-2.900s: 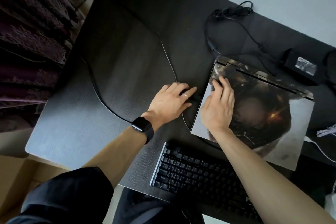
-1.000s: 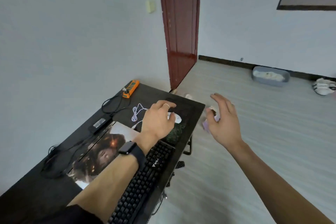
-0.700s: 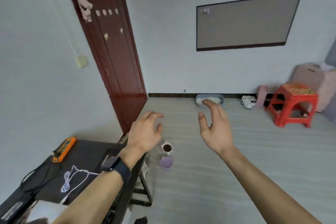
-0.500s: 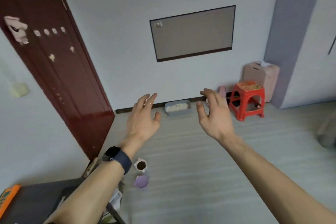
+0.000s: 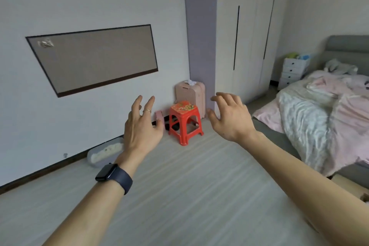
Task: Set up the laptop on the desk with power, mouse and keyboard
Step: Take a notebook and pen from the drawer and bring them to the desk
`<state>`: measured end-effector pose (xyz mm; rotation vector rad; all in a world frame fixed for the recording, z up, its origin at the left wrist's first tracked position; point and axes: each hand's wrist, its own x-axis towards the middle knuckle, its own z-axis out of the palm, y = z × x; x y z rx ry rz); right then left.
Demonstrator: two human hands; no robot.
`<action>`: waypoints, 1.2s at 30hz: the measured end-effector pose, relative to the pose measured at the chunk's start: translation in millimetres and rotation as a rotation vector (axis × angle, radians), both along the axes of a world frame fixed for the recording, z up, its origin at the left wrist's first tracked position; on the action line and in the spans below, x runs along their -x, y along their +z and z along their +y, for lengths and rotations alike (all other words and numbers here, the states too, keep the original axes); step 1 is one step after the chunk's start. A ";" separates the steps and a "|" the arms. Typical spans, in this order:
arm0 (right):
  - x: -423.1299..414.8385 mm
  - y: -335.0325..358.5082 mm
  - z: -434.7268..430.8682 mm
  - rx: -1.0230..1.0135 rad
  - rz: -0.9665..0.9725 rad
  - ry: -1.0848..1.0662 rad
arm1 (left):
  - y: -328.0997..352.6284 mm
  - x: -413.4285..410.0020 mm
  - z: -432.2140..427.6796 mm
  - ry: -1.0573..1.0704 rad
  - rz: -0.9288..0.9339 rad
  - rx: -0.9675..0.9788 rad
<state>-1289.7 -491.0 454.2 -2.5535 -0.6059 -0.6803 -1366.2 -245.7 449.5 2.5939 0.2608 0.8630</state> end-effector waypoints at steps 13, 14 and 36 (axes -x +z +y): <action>-237.3 4.1 -15.5 -0.044 0.008 -0.302 | -4.2 -296.7 30.9 -0.219 0.082 -0.074; -252.7 0.6 -16.9 -0.057 0.013 -0.316 | -5.3 -315.6 30.8 -0.228 0.085 -0.087; -710.5 -53.8 -70.2 -0.186 0.167 -0.345 | -38.2 -813.1 -27.2 -0.320 0.175 -0.100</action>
